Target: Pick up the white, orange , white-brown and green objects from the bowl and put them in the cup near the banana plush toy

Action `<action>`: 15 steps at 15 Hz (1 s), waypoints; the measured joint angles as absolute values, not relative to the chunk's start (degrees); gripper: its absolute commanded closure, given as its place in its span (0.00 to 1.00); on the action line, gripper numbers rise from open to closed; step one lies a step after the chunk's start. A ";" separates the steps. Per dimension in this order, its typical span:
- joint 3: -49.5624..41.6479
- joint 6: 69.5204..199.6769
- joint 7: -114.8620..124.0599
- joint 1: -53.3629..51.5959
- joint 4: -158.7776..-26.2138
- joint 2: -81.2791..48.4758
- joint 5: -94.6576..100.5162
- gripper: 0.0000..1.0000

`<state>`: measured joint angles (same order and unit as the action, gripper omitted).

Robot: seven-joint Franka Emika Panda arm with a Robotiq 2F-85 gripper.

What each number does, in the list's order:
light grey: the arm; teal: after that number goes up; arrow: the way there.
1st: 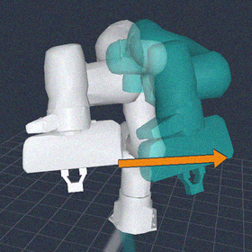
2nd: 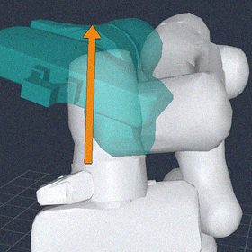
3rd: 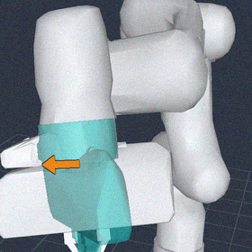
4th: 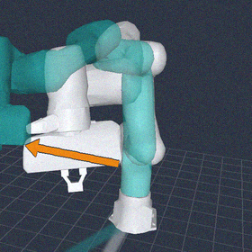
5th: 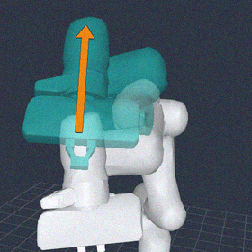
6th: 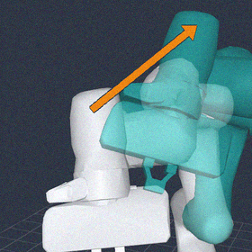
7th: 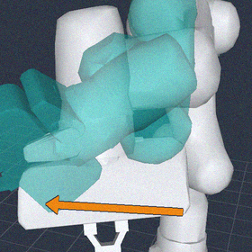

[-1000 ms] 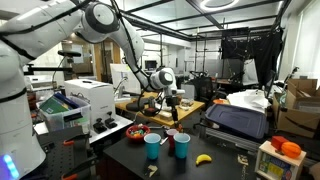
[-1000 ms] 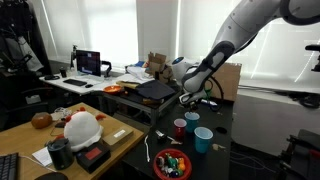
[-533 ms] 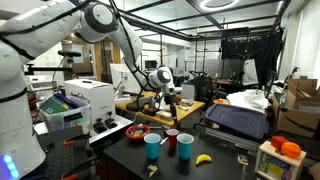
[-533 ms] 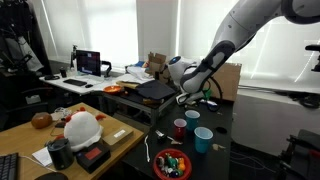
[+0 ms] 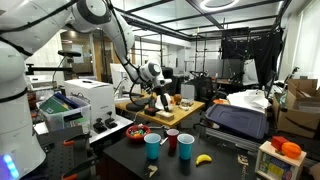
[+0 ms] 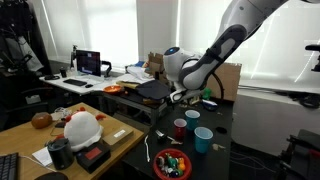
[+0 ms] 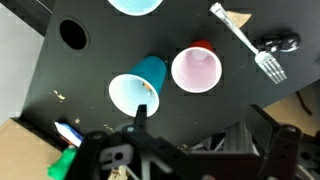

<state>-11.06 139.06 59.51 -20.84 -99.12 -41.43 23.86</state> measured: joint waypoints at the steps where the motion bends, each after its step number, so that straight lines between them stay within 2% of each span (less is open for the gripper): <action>1: -9.75 140.62 57.98 -20.63 -100.35 -40.61 23.72 0.00; 7: -3.36 147.50 46.58 -19.87 -105.09 -39.49 21.91 0.00; 15: -1.91 147.50 34.79 -20.36 -105.03 -39.49 19.11 0.00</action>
